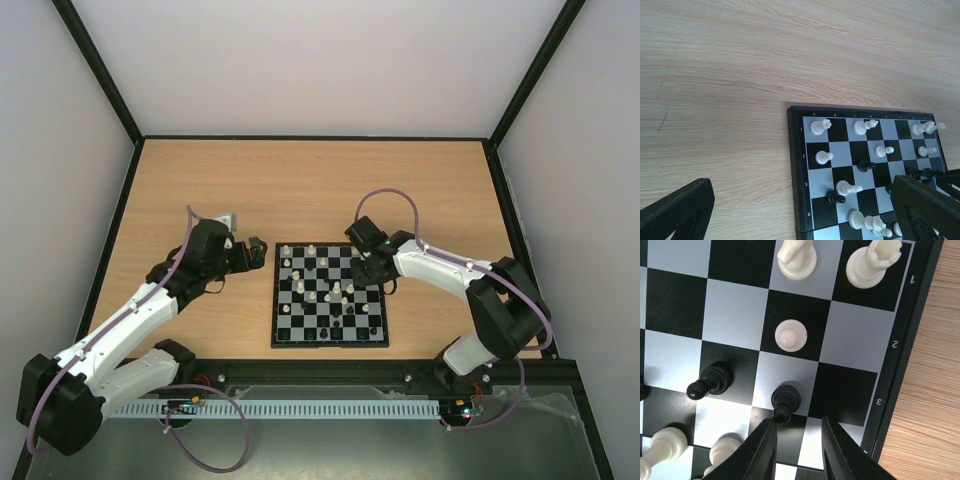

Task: Set up the chess pieces on the board
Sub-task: Pick up the chess piece from the chessboard.

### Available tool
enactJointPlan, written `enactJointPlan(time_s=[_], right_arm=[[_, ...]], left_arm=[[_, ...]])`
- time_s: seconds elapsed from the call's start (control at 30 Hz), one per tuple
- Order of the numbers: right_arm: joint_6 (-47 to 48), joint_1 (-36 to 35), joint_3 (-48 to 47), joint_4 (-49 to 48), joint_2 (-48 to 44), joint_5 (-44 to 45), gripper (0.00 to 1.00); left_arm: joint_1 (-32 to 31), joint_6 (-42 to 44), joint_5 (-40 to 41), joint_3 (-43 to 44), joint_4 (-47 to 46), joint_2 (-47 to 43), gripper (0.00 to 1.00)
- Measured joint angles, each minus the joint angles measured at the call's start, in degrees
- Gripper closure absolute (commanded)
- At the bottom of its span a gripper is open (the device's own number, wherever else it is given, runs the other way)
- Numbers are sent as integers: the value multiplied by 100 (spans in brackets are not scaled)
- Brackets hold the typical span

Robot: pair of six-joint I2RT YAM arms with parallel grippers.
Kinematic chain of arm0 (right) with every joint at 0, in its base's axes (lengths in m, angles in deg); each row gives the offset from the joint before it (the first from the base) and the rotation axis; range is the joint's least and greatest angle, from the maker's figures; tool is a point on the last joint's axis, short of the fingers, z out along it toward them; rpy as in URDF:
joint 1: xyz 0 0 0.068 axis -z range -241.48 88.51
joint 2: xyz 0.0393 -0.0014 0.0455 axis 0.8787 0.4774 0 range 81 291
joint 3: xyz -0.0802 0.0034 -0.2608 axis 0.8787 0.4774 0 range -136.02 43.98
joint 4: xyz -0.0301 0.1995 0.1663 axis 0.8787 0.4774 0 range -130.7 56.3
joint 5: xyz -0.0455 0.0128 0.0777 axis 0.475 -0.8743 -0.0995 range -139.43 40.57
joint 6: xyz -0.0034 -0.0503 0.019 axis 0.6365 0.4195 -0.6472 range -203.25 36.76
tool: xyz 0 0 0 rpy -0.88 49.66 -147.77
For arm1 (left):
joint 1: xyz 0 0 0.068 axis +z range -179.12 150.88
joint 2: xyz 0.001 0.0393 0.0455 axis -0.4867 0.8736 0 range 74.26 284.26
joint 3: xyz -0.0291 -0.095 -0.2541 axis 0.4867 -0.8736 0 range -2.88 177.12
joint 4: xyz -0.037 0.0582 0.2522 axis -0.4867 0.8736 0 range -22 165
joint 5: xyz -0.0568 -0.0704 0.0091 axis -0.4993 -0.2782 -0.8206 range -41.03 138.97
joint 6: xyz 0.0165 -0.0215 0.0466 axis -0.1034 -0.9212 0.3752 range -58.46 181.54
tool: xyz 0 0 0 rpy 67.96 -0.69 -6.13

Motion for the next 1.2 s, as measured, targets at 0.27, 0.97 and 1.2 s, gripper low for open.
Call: enactJointPlan(time_s=[0.27, 0.97, 1.2], right_arm=[[13, 0, -109, -20, 87, 2, 74], [87, -2, -267, -66, 352, 149, 96], [-83, -48, -267, 243, -358, 254, 96]], left_arm=[[0, 2, 0, -24, 0, 0, 1], [0, 4, 0, -31, 0, 0, 1], [0, 7, -7, -33, -4, 33, 1]])
